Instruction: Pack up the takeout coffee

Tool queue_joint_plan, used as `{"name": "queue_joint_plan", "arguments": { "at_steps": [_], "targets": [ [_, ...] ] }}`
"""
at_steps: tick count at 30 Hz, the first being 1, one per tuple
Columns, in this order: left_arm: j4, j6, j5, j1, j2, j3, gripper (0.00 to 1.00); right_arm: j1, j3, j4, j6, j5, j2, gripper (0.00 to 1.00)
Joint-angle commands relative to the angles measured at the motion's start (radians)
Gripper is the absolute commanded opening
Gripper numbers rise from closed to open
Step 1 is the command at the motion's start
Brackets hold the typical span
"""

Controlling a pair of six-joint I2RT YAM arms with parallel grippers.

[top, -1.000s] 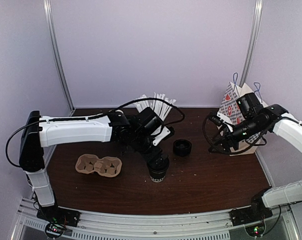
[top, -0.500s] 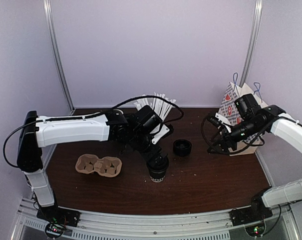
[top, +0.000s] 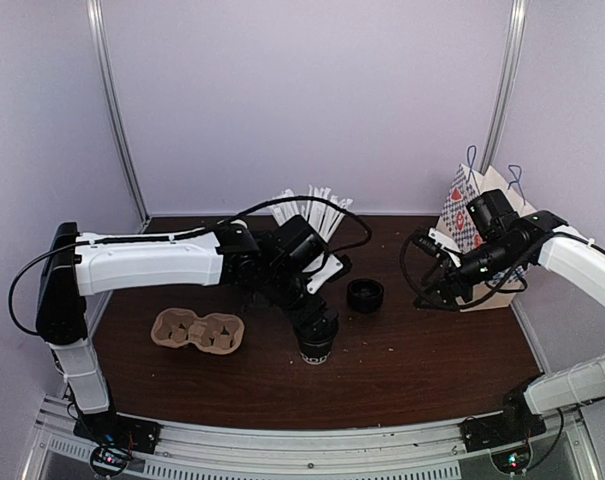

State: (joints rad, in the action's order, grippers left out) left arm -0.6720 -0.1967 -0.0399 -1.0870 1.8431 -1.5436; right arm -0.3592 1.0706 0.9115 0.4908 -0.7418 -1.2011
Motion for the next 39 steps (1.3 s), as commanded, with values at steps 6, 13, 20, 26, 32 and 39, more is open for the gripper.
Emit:
{"name": "queue_joint_plan", "arguments": {
  "at_steps": [6, 13, 20, 26, 32, 39],
  "targets": [
    [-0.012, 0.003, -0.007, -0.004, 0.065, -0.009, 0.94, 0.005, -0.004, -0.013, 0.008, -0.010, 0.001, 0.73],
    [-0.033, 0.008, -0.027, -0.005, 0.055, -0.022, 0.87, 0.005, -0.009, -0.013, 0.007, -0.005, 0.007, 0.73],
    [-0.085, 0.038, -0.104, 0.009, -0.046, -0.002, 0.86, 0.006, -0.009, -0.016, 0.005, -0.005, 0.007, 0.72],
    [-0.108, 0.056, -0.135, 0.128, -0.173, 0.085, 0.84, 0.006, -0.011, -0.020, 0.005, -0.003, 0.003, 0.72],
    [-0.077, 0.071, -0.058, 0.242, -0.269, 0.161, 0.84, 0.006, -0.015, -0.022, 0.009, 0.002, 0.002, 0.73],
    [0.076, -0.012, 0.189, 0.220, -0.218, 0.205, 0.89, 0.008, -0.016, -0.022, 0.011, 0.006, -0.001, 0.72]
  ]
}}
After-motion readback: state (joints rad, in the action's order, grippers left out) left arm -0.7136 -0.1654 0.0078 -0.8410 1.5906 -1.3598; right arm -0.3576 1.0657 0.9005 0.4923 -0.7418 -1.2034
